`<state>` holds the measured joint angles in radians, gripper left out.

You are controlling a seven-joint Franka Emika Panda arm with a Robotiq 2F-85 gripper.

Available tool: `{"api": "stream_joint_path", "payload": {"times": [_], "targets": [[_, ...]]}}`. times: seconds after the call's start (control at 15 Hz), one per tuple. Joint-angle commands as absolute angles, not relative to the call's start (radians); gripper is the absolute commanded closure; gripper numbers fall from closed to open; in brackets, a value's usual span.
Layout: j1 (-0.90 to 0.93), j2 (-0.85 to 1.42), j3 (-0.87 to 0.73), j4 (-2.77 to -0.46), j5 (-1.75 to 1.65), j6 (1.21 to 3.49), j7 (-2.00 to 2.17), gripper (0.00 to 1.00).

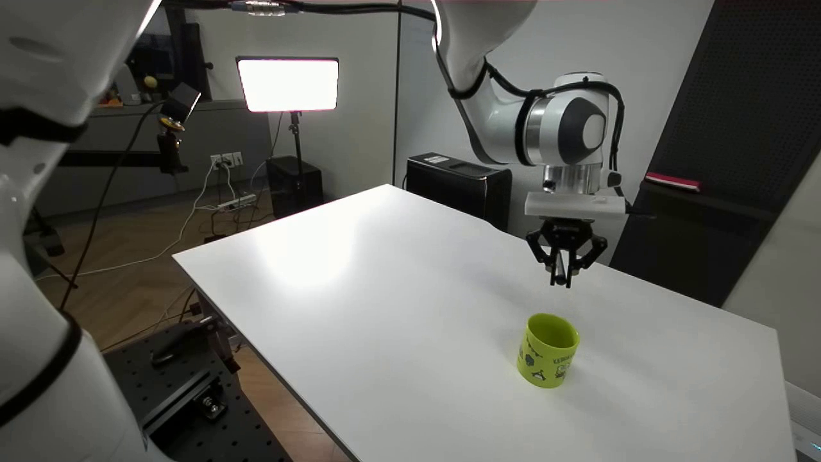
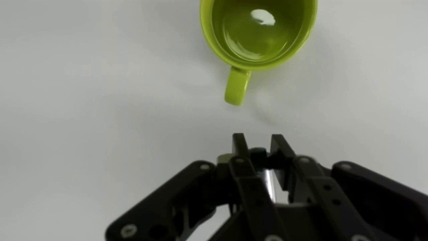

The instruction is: Pick the marker and put it in the cup

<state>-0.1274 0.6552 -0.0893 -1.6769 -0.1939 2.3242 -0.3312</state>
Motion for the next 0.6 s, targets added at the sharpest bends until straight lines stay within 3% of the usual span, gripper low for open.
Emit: {"api": "stream_joint_path", "payload": {"times": [0.0,0.53], "targets": [[-0.130,0.529,-0.121,-1.730,-0.208,2.197,-0.268,0.94],[-0.243,0.328,-0.142,-1.742,-0.048,1.713,-0.294,0.94]]}}
